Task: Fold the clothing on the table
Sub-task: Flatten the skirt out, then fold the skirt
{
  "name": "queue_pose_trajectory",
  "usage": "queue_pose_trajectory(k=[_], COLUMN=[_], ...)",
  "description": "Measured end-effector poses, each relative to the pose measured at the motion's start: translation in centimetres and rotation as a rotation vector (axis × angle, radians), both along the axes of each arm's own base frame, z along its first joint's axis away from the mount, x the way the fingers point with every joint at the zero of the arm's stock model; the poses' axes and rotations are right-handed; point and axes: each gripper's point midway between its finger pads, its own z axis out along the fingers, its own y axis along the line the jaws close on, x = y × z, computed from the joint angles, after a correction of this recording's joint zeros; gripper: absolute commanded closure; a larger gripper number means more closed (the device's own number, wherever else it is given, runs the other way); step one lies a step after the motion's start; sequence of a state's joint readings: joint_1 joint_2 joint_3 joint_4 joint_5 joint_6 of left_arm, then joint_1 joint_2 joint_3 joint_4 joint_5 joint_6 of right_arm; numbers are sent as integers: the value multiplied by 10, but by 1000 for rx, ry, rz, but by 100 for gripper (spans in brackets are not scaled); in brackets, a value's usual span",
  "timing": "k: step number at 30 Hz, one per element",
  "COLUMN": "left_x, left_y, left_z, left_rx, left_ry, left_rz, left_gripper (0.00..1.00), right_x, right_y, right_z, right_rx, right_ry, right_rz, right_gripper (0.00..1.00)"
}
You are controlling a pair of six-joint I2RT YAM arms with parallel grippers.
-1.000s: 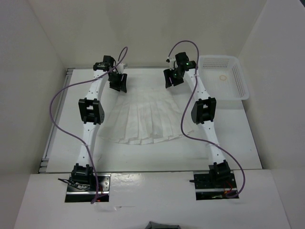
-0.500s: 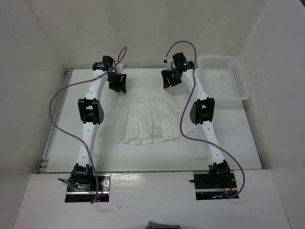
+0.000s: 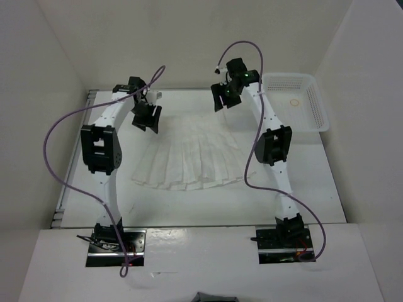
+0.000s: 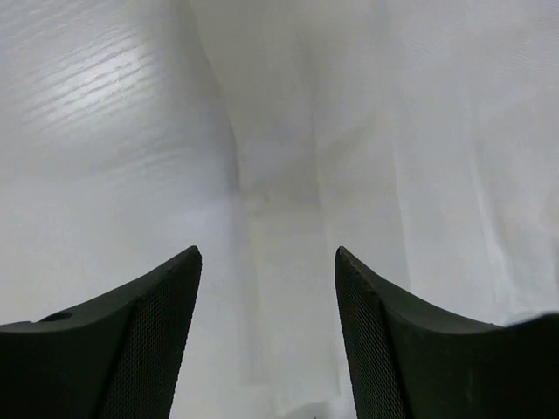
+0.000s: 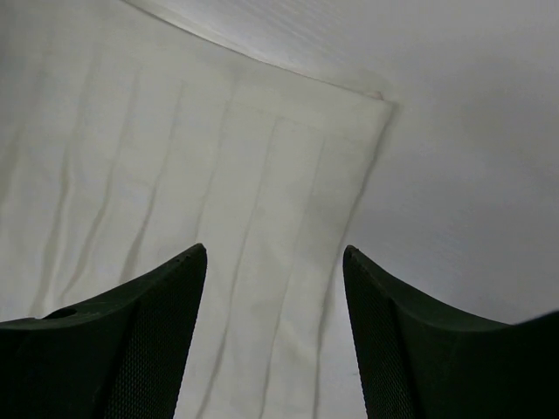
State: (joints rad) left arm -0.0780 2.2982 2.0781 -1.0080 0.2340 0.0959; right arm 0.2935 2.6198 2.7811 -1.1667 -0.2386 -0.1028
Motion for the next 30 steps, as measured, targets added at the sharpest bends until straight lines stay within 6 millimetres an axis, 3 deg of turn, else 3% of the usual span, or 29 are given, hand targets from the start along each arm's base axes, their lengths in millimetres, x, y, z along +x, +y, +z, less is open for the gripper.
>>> queue_pose_trajectory(k=[3,6,8,10,12,13,16,18,20,30], left_x=[-23,-28,-29,-27,-24,-23,-27,-30,-31,0], left_y=[-2,-4,-1,2,4,6,12,16,18,4], left_z=[52,101,111,104,79,64,20,-1,-10,-6], left_rx=[2,-26,-39,-52,-81,-94,-152,-181,-206,-286], left_ry=[-103,-263,-314,-321,-284,-258,-162,-118,-96,-180], left_rz=[11,22,40,53,70,79,114,139,162,118], left_gripper=[29,28,28,28,28,28,28,28,28,28], right_x=[-30,-87,-120,-131,-121,-112,-91,-89,-88,-47], right_y=[10,9,8,7,0,-7,-37,-60,-76,-73], right_z=[61,109,128,134,125,110,44,1,-22,-46], right_rx=[14,24,37,56,73,76,65,53,45,89], right_ry=[-68,-158,-214,-253,-273,-262,-159,-74,-26,-48], right_rz=[13,28,47,52,27,7,-85,-153,-206,-214], right_gripper=[26,21,21,21,21,21,21,21,21,26])
